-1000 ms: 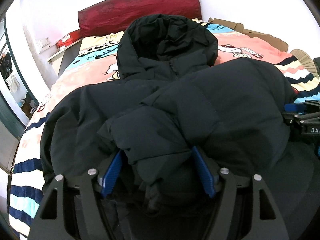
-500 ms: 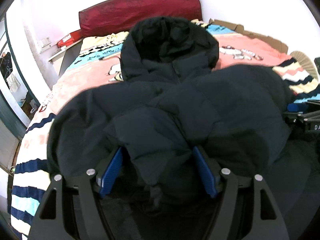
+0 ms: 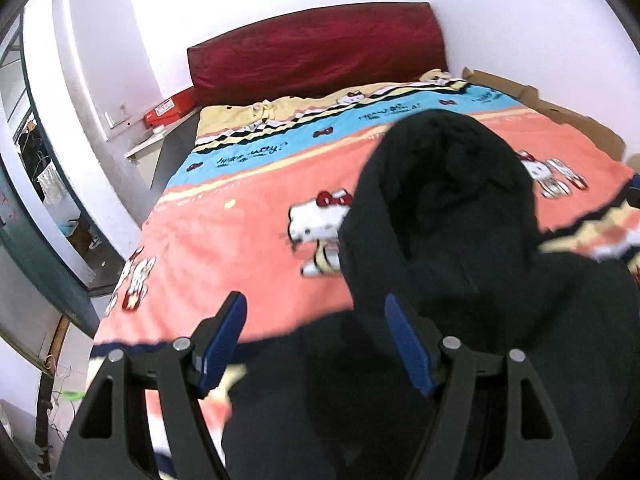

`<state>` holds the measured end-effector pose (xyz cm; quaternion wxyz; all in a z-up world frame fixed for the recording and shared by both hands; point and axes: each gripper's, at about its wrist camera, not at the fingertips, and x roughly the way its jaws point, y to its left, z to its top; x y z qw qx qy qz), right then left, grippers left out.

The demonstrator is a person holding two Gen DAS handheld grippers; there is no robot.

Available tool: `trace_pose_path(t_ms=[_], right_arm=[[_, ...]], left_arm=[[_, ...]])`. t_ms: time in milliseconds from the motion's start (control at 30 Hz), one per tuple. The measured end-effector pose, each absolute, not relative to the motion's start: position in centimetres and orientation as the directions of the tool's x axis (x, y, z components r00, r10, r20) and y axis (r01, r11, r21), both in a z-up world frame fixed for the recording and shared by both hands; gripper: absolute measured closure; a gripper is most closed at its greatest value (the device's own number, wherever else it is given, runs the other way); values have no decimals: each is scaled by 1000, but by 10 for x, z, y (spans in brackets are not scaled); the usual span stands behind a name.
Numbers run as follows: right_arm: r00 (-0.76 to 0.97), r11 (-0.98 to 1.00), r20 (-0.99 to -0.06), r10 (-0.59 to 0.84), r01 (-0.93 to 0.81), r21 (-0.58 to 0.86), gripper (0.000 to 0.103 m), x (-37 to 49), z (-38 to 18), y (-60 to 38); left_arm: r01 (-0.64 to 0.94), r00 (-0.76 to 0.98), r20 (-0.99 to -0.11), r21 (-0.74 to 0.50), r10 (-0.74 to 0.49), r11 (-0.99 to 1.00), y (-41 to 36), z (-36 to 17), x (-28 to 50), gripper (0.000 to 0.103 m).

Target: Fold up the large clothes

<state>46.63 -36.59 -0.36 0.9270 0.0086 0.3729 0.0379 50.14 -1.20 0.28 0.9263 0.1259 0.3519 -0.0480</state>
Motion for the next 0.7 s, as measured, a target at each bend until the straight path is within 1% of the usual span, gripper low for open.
trace_pose_path(t_ms=[100,233,433,567,700], right_arm=[[723,999,-688,54,-44,32,14,512,-6,-365],[742,998,-668,58,-23,61,14,569,-18,-362],[754,997,-655,58,-14,72,9,616,-42,-352],[751,999,-660,32,-5,43,9,635,-58,-345],[744,998,-668,25,17,56,8,649,-73,-344]], left_arm=[[176,730,-683,144,-31,974,-19,-1,545,33],[179,745,-664,104,-66,978,-33,-5,584,33],[197,746,-657,54,-114,979,-50,-21,622,33],[215,739,-659,40,-136,976,-61,-34,638,33],[205,726,-673,19,-139,979,-66,-47,651,33]])
